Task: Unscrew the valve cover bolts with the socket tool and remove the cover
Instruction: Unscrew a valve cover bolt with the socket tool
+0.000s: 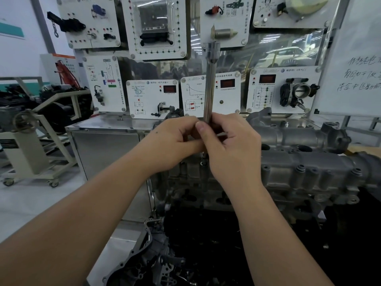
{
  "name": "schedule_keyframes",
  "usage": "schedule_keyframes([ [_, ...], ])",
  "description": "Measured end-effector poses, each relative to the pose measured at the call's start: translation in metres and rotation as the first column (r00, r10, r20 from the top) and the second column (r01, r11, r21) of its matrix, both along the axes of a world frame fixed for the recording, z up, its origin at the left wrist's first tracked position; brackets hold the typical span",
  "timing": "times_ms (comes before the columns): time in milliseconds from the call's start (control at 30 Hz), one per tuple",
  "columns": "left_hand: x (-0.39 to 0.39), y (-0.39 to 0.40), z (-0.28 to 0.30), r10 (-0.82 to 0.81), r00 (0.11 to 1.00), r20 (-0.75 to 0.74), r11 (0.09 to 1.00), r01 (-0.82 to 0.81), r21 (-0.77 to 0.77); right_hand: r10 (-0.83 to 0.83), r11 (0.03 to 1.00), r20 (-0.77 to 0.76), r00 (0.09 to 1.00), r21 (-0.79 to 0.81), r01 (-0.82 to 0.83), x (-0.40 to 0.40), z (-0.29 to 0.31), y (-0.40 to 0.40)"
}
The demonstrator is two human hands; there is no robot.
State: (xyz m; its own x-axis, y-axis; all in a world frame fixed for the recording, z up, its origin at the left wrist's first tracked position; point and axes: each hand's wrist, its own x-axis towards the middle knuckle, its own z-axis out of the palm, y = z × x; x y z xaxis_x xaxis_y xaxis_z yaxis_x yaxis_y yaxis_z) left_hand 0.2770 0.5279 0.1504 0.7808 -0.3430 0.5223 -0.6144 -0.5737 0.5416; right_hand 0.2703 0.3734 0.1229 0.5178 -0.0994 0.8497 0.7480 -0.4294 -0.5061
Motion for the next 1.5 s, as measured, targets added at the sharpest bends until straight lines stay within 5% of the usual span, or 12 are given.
schedule_keyframes([
  [733, -0.002, -0.003, 0.006, -0.042, 0.999, -0.007, 0.997, 0.043, 0.065, 0.284, 0.957, -0.056, 0.957, 0.070, -0.280, 0.005, 0.014, -0.004],
  [900, -0.001, -0.002, 0.006, -0.005, 1.000, -0.031, 0.995, 0.008, 0.103, 0.227, 0.958, 0.027, 0.973, 0.173, -0.229, 0.007, 0.021, 0.006],
  [1500, 0.000, -0.004, 0.004, -0.002, 1.000, -0.025, 0.994, 0.004, 0.105, 0.250, 0.961, 0.022, 0.968, 0.117, -0.251, 0.007, 0.021, -0.002],
])
